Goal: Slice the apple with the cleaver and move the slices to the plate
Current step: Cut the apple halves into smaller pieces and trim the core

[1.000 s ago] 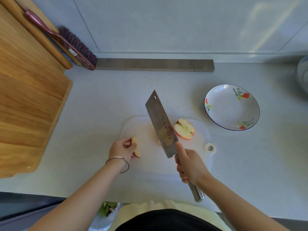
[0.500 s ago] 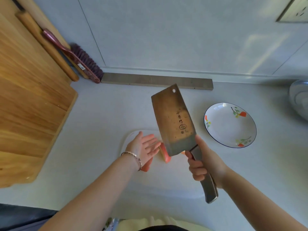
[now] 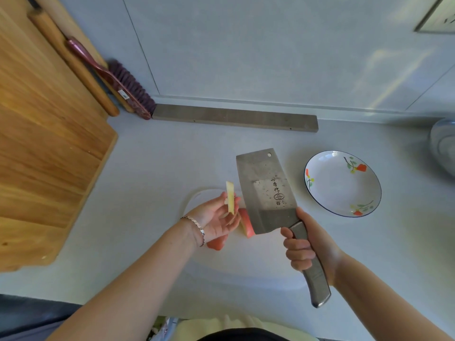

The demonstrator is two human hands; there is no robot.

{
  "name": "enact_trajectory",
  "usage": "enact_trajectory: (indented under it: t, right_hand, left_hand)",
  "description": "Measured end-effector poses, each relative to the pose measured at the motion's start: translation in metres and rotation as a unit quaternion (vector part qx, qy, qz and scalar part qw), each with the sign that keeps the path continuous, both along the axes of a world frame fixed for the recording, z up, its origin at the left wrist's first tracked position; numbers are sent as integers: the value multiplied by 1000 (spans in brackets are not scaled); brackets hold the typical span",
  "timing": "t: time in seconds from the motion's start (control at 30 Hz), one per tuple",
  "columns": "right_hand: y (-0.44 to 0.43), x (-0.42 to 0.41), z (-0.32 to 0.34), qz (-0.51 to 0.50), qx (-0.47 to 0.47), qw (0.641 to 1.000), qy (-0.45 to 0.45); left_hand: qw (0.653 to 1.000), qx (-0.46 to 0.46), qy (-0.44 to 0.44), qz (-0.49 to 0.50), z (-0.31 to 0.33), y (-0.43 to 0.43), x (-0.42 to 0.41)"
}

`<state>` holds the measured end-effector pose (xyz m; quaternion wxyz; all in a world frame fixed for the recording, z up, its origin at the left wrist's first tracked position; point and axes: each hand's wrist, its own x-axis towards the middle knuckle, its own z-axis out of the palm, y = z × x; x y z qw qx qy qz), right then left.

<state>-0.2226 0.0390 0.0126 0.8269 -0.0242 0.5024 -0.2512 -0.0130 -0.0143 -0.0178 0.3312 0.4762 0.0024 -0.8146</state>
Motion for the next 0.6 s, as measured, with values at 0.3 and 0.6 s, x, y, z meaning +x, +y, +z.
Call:
enact_trajectory:
  t: [0.3, 0.6]
  right_hand:
    - [-2, -2, 6, 95, -67, 965, 235]
    - [10, -7, 5, 148, -116, 921, 342]
  left_hand:
    - [748, -222, -592, -204, -37, -23, 24]
    - [487, -425, -618, -448, -41, -17, -17]
